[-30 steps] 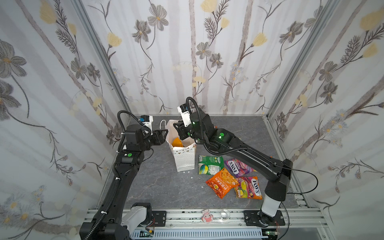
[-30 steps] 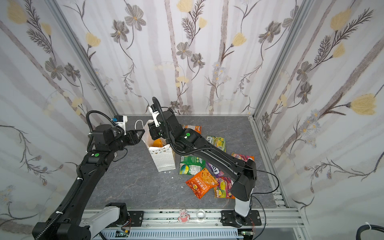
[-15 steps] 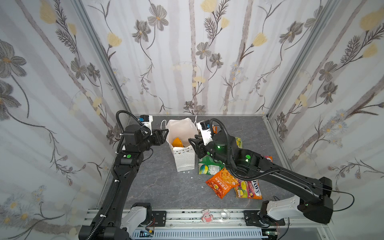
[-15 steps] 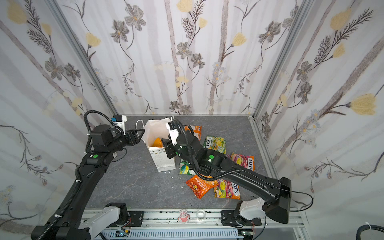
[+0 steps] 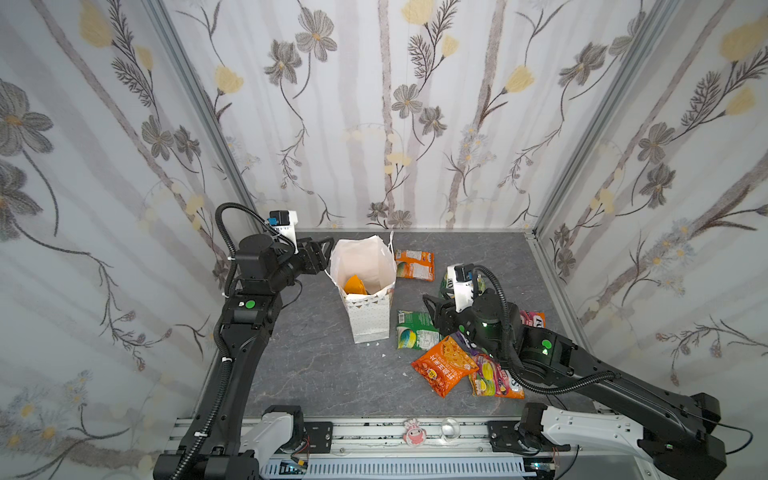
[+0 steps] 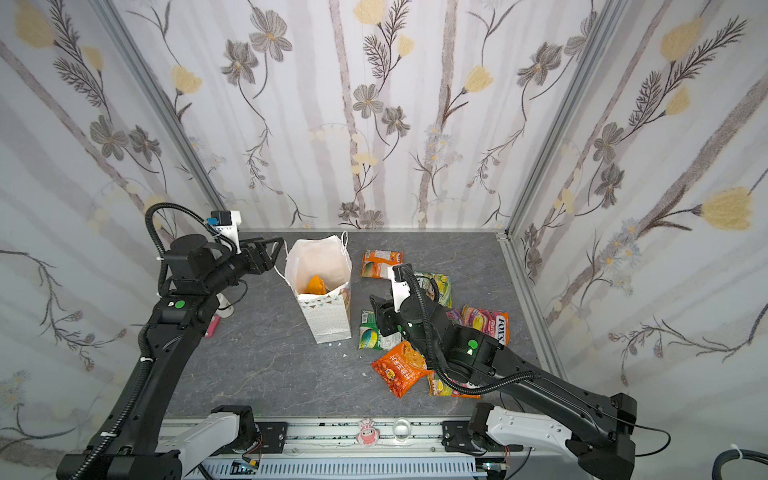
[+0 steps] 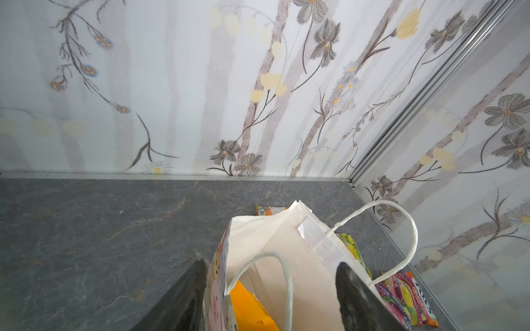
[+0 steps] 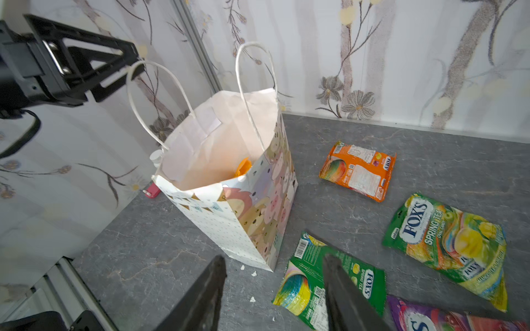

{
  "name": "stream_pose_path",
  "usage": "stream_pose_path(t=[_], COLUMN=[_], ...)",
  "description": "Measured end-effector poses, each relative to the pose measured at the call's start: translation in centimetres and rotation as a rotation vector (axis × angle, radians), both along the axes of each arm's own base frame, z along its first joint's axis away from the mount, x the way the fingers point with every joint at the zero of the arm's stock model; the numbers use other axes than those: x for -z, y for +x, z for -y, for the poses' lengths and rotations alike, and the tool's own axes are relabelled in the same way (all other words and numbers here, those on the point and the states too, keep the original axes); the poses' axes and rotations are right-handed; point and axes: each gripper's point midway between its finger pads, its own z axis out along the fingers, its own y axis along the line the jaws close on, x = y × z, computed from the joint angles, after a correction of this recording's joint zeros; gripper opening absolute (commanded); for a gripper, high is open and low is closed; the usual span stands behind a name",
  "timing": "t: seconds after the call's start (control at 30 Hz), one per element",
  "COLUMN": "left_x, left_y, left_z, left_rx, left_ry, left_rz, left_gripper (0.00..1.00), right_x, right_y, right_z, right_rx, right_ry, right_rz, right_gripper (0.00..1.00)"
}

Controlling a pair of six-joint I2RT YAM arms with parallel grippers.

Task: Place the snacks into the paper bag
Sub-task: 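Withdraw the right gripper from the bag toward the snack pile, then lower the right gripper onto the orange corn chip bag and close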

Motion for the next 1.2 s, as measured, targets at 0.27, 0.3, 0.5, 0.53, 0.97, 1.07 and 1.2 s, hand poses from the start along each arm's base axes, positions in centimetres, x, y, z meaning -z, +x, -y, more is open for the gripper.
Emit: stream_pose_path(t=[0.27,0.3,0.5,0.53,0.97,1.07,1.2], left_x=[3.1,3.2,3.4,3.5,3.9,4.0,4.0], left_y=[-0.2,-0.2,-0.3,-0.3,-0.1,0.0,-0.1], left_z=[-0.2,-0.2,-0.2,-0.2,-0.1,0.0,0.1], left_rx=[-0.011,-0.012,-0.013,-0.013,-0.004,0.000,0.003], left_ry=[0.008,0.009,0.009,0.008,0.000,-0.002,-0.002], left_rz=[-0.044,-0.045,-0.048,-0.048,-0.062,-0.067,-0.069], left_gripper=[0.81,0.81,0.81,0.81,0.84,0.84,0.85], right_x=[8.8,10.4,15.7,16.0,19.7,19.9,19.5], right_y=[-0.2,-0.6,-4.1,-4.2,-8.0,-8.9,-8.9], right_z=[1.3,1.4,1.4,1.7,6.4,7.3,8.7], right_rx=[0.040,0.028,-0.047,-0.038,0.110,0.128,0.183], right_ry=[-0.139,-0.157,-0.225,-0.229,-0.140,-0.049,0.073], right_rz=[-0.134,-0.165,-0.283,-0.298,-0.586,-0.623,-0.626], right_gripper=[0.53,0.53,0.57,0.58,0.60,0.63,0.61])
